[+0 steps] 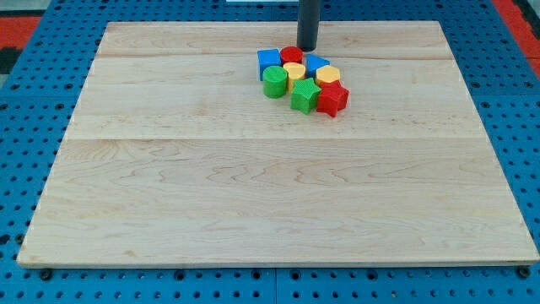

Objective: Separate the yellow heart from the group of blocks

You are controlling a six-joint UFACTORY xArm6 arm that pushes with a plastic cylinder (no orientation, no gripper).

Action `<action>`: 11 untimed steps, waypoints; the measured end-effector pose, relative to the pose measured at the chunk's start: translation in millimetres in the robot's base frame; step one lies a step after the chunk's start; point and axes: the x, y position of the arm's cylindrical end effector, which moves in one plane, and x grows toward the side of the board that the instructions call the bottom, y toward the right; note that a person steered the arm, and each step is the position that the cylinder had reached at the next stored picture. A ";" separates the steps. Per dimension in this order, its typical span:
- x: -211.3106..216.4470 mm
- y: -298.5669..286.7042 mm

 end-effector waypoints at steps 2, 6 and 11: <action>-33.4 -64.6; 65.8 -10.7; 114.8 55.8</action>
